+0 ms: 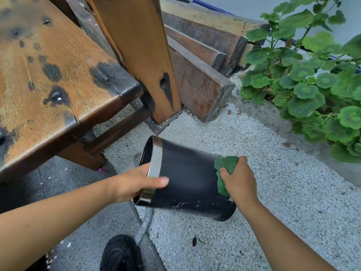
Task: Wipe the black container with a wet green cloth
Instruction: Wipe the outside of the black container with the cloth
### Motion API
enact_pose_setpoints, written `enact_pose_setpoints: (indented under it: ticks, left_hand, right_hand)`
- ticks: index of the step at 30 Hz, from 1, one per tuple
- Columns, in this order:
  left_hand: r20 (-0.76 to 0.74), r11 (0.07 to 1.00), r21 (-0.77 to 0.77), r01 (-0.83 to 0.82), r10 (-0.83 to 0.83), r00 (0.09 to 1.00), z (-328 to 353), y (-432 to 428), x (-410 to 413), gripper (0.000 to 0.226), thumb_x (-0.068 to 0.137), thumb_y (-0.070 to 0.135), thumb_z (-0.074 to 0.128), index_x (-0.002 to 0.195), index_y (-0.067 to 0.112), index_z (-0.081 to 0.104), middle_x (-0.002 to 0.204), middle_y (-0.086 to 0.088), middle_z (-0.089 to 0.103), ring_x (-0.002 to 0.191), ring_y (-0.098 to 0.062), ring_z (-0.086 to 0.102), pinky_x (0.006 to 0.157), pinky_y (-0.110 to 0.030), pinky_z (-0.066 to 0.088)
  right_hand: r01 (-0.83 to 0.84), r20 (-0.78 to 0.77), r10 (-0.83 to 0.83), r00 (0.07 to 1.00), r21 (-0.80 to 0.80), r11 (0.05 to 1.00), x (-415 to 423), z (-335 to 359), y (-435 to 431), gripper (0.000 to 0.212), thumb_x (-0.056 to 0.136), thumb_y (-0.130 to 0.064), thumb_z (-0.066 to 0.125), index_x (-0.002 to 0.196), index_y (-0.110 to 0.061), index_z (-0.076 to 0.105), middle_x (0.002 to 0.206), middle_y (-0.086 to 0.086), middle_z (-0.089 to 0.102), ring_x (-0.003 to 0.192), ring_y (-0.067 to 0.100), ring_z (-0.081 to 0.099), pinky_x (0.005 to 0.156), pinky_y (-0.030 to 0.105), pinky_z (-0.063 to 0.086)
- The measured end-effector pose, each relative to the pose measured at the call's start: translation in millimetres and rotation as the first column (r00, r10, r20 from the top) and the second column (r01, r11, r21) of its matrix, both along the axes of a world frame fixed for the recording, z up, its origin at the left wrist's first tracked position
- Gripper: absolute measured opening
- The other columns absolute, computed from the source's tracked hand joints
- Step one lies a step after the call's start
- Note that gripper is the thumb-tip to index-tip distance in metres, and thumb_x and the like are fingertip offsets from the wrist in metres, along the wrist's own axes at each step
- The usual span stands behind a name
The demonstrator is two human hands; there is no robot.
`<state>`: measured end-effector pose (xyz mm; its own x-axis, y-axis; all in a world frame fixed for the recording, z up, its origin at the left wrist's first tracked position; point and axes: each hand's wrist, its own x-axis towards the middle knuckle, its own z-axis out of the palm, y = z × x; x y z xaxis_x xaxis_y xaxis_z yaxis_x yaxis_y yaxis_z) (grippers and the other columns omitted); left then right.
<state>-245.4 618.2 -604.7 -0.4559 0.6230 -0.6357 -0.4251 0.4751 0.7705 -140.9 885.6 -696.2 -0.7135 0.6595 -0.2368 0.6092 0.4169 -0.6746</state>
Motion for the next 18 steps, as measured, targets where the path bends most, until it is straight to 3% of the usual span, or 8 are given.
enact_pose_setpoints:
  ticks: [2, 5, 9, 12, 15, 16, 18]
  left_hand:
    - [-0.038, 0.975, -0.089, 0.203, -0.207, 0.978, 0, -12, 5, 0.050, 0.088, 0.006, 0.075, 0.133, 0.022, 0.060, 0.132, 0.004, 0.071, 0.124, -0.014, 0.065, 0.100, -0.024, 0.052]
    - [-0.135, 0.959, -0.169, 0.228, -0.251, 0.958, 4, -16, 10, 0.049, 0.088, -0.002, 0.073, 0.131, 0.019, 0.062, 0.128, 0.005, 0.073, 0.121, -0.014, 0.067, 0.104, -0.028, 0.051]
    - [-0.194, 0.995, -0.083, 0.059, -0.075, 0.978, 5, -11, 14, 0.041, 0.094, 0.001, 0.064, 0.134, 0.009, 0.062, 0.133, -0.005, 0.070, 0.125, -0.023, 0.064, 0.110, -0.038, 0.046]
    - [-0.226, 0.992, -0.052, -0.114, 0.100, 0.969, 6, 1, 22, 0.031, 0.099, 0.009, 0.059, 0.129, 0.015, 0.066, 0.127, -0.003, 0.074, 0.121, -0.023, 0.067, 0.105, -0.040, 0.049]
    - [-0.225, 0.975, -0.043, -0.219, 0.204, 0.953, 15, 21, 23, 0.023, 0.102, 0.017, 0.057, 0.118, 0.016, 0.073, 0.117, -0.003, 0.078, 0.110, -0.022, 0.072, 0.103, -0.043, 0.051]
    - [-0.218, 0.971, -0.035, -0.236, 0.223, 0.950, 19, 28, 20, 0.022, 0.102, 0.021, 0.057, 0.116, 0.015, 0.074, 0.117, -0.002, 0.078, 0.111, -0.020, 0.071, 0.106, -0.045, 0.048]
    - [-0.210, 0.954, -0.048, -0.297, 0.281, 0.937, 29, 39, 14, 0.032, 0.100, 0.032, 0.060, 0.124, 0.014, 0.067, 0.134, -0.001, 0.069, 0.131, -0.020, 0.057, 0.119, -0.049, 0.031]
  right_hand:
    - [-0.015, 0.003, 0.015, 1.000, -0.001, 1.000, 2, -1, -4, 0.034, 0.091, -0.029, 0.070, 0.101, -0.017, 0.040, 0.085, -0.003, 0.053, 0.068, 0.018, 0.055, 0.052, 0.031, 0.038]
    - [-0.028, 0.010, 0.028, 1.000, -0.005, 1.000, 4, 1, -8, 0.034, 0.091, -0.030, 0.070, 0.101, -0.018, 0.040, 0.089, 0.000, 0.056, 0.071, 0.021, 0.057, 0.055, 0.032, 0.040]
    - [0.042, -0.039, -0.046, 0.998, -0.090, 0.995, 1, 11, -2, 0.030, 0.091, -0.028, 0.071, 0.101, -0.017, 0.045, 0.085, -0.004, 0.057, 0.067, 0.008, 0.055, 0.049, 0.028, 0.041]
    - [0.081, -0.185, -0.133, 0.974, -0.263, 0.961, -6, 33, -8, 0.025, 0.090, -0.026, 0.073, 0.098, -0.023, 0.050, 0.089, -0.004, 0.062, 0.071, 0.009, 0.063, 0.042, 0.019, 0.046]
    - [0.032, -0.333, -0.173, 0.927, -0.389, 0.921, -12, 59, -25, 0.024, 0.088, -0.024, 0.074, 0.093, -0.030, 0.052, 0.090, -0.005, 0.064, 0.067, -0.001, 0.065, 0.042, 0.007, 0.043]
    - [0.005, -0.361, -0.162, 0.918, -0.397, 0.918, -13, 66, -32, 0.024, 0.088, -0.025, 0.075, 0.093, -0.030, 0.052, 0.089, -0.005, 0.065, 0.068, -0.006, 0.064, 0.042, 0.008, 0.044]
    - [-0.041, -0.393, -0.126, 0.911, -0.388, 0.921, -13, 79, -44, 0.024, 0.087, -0.029, 0.074, 0.093, -0.031, 0.051, 0.090, -0.005, 0.065, 0.070, -0.006, 0.063, 0.044, 0.010, 0.045]
